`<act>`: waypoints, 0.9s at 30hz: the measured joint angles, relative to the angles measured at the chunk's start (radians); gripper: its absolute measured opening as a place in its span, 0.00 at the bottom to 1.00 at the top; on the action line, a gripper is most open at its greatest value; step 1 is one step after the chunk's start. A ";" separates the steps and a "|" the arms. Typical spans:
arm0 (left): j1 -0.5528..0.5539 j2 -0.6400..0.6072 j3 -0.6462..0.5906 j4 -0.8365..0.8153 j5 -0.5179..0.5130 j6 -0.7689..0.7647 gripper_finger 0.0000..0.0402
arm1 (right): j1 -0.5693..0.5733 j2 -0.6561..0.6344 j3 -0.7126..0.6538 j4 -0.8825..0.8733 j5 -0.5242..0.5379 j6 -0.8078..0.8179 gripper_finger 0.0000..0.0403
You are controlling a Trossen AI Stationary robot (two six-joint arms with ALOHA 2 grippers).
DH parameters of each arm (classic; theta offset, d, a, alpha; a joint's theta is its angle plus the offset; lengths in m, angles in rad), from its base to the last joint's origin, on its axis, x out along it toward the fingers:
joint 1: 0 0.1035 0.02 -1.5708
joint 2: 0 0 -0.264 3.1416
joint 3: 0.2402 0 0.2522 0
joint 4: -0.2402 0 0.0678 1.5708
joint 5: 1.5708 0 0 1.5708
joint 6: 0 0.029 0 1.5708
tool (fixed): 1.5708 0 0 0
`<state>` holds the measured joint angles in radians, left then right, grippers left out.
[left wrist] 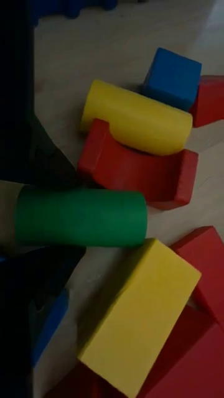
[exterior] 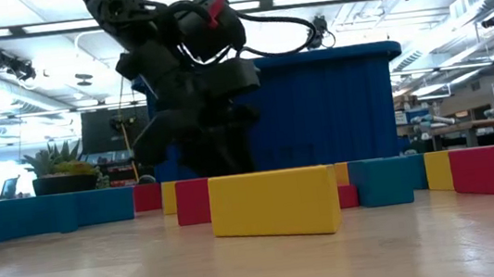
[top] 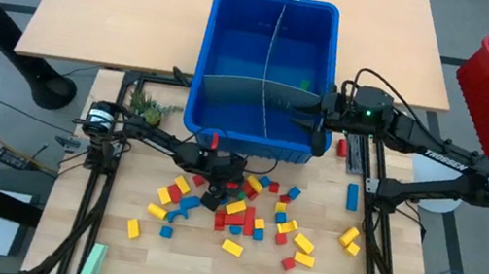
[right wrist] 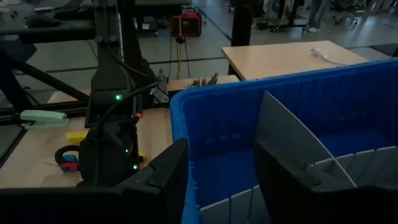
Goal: Sort blocks
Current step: Put the green block with the other green blocks into the blue bin
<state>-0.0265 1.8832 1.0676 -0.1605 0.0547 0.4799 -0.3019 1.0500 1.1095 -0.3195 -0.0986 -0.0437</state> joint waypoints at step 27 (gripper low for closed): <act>-0.002 0.056 -0.003 0.062 0.023 -0.178 0.40 | 0.000 0.000 0.000 -0.026 0.000 0.025 0.41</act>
<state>-0.0284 1.9393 1.0648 -0.0982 0.0774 0.3023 -0.3019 1.0496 1.1095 -0.3451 -0.0982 -0.0187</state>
